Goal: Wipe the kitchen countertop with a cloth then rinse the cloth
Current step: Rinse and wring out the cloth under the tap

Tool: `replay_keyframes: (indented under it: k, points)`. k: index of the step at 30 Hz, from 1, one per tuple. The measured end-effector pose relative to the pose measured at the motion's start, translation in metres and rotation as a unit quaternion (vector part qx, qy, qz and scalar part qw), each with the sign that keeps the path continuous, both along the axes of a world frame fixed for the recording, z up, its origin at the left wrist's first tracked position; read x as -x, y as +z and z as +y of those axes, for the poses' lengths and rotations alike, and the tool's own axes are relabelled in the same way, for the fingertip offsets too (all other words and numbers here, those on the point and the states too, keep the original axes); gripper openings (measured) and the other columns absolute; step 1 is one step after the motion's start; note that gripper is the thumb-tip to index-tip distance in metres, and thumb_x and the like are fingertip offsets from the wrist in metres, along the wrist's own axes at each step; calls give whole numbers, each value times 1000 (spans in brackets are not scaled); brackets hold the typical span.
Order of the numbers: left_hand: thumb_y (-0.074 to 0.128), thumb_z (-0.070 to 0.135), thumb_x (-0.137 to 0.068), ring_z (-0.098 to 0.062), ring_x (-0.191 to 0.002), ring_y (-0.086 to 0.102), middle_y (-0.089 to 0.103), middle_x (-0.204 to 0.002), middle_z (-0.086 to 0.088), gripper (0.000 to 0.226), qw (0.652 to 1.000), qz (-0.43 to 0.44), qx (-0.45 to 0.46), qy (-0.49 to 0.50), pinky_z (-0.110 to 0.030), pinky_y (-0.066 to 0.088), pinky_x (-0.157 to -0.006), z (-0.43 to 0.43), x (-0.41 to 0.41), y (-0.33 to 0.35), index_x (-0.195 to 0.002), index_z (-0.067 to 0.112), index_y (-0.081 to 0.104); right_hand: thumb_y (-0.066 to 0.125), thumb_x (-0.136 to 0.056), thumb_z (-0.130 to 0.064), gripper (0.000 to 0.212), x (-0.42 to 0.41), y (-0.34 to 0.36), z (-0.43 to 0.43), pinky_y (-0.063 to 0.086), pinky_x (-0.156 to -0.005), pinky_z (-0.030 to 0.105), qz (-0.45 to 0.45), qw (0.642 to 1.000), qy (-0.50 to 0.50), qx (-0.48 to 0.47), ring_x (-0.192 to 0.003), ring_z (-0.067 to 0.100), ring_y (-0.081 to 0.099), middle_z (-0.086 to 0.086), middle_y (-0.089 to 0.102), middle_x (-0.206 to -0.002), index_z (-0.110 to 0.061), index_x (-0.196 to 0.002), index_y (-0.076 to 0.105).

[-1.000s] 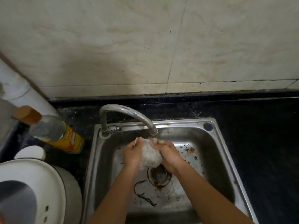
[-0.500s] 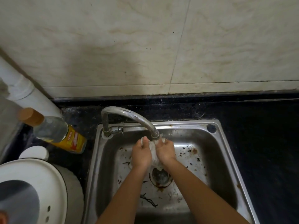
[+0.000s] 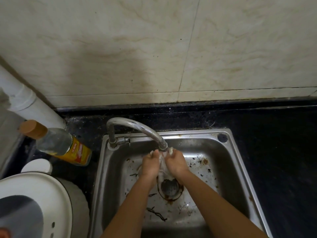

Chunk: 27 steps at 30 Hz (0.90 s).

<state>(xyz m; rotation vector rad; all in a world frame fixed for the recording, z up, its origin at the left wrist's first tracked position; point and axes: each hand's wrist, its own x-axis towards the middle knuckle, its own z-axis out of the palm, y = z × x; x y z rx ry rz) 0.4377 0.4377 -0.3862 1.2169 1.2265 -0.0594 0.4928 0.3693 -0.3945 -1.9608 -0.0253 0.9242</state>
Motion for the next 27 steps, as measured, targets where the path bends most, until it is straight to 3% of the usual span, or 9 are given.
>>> replay_keyframes:
  k: [2,4,7,10,13,16,20,22,27]
  points:
    - [44,31,-97,-27,-71,69,70,-73,-11,30,999,-12,31,-17,-36,55,-64,1,-2,4,-96,7,63,41,-101,-32,28,-3,0,2,45,-57,22,-30,999,-3,17,-65,11,54,2,59,-75,-13,-85,55]
    - [51,30,-95,-28,-68,69,71,-73,-12,27,998,-16,51,-40,-34,54,-61,2,-4,9,-98,7,64,37,-100,-42,39,-8,2,1,44,-56,24,-11,999,-29,22,-62,13,53,2,58,-71,-10,-90,58]
    - [54,26,-94,-30,-82,71,74,-87,-14,23,993,-40,90,-59,-47,57,-81,3,-4,10,-106,8,63,36,-96,-54,51,-13,5,-5,44,-52,25,41,997,-49,36,-54,11,52,1,55,-64,-7,-95,58]
    - [51,25,-97,-28,-83,71,74,-90,-13,18,992,-60,88,-60,-46,56,-84,-3,-5,11,-100,11,63,36,-96,-55,57,-19,5,-10,56,-67,35,76,994,-73,29,-70,19,64,9,67,-80,-4,-103,58]
    - [49,26,-97,-28,-83,71,73,-90,-14,23,996,-55,62,-29,-45,57,-82,-6,-10,4,-102,9,64,52,-96,-39,39,-20,12,-15,59,-69,34,129,987,-83,-35,-75,22,72,12,74,-85,-2,-103,63]
    - [54,31,-93,-28,-82,71,73,-88,-12,24,999,-31,42,-6,-48,57,-81,-3,-14,-1,-98,10,66,64,-89,-19,22,-16,19,-26,56,-85,45,170,976,-72,-115,-90,30,70,16,73,-95,-2,-103,66]
    - [59,46,-88,-30,-81,70,72,-87,-14,37,996,-5,74,57,-45,58,-78,8,-22,-2,-93,10,67,63,-81,3,31,-12,16,-43,56,-81,42,221,943,-43,-246,-98,36,66,24,68,-107,5,-112,63]
    - [59,46,-89,-30,-76,70,72,-86,-15,40,991,-12,115,71,-37,58,-67,14,-20,3,-94,7,66,64,-84,1,26,-13,12,-42,57,-79,38,189,956,-55,-219,-96,34,68,21,70,-105,4,-110,65]
    - [64,15,-86,-21,-58,67,71,-72,-12,21,973,-53,222,29,-26,51,-48,29,6,18,-102,2,65,61,-92,-15,12,-21,1,-26,55,-86,46,80,986,-85,-117,-91,31,70,14,72,-97,-7,-100,64]
